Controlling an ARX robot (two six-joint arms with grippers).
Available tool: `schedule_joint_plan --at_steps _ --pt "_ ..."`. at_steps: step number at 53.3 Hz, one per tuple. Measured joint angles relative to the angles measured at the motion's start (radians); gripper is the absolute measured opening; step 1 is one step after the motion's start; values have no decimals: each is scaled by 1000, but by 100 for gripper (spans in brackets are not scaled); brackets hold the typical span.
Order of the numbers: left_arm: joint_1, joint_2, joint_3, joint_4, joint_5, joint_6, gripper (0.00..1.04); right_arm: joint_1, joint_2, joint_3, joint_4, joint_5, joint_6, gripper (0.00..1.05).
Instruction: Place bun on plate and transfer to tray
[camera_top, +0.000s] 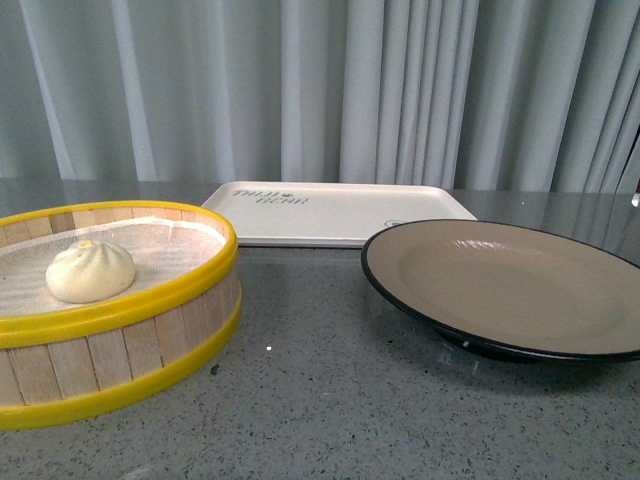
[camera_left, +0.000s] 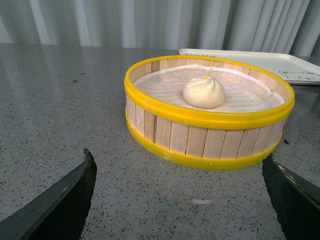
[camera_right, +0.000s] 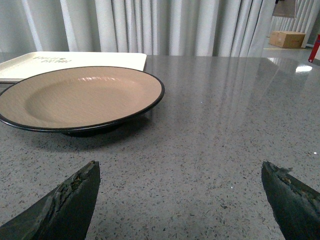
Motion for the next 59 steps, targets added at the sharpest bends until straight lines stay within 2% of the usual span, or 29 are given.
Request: schedule_joint_plan --at_steps 16,19,21,24,27,33,43,54,59 --pt "0 0 0 0 -1 0 98 0 0 0 0 0 0 96" --pt "-55 97 36 -71 -196 -157 98 0 0 0 0 0 0 96" --pt "-61 191 55 -26 -250 -253 98 0 0 0 0 1 0 96" --pt "-57 371 108 128 -226 -359 98 0 0 0 0 -1 0 96" --pt "-53 511 181 268 -187 -377 98 0 0 0 0 0 0 96" --pt "-60 691 316 385 -136 -343 98 0 0 0 0 0 0 96" --pt "-105 930 512 329 -87 -211 98 0 0 0 0 0 0 96" --pt "-183 1142 770 93 -106 -131 98 0 0 0 0 0 0 96" --pt "-199 1197 835 35 -124 -129 98 0 0 0 0 0 0 96"
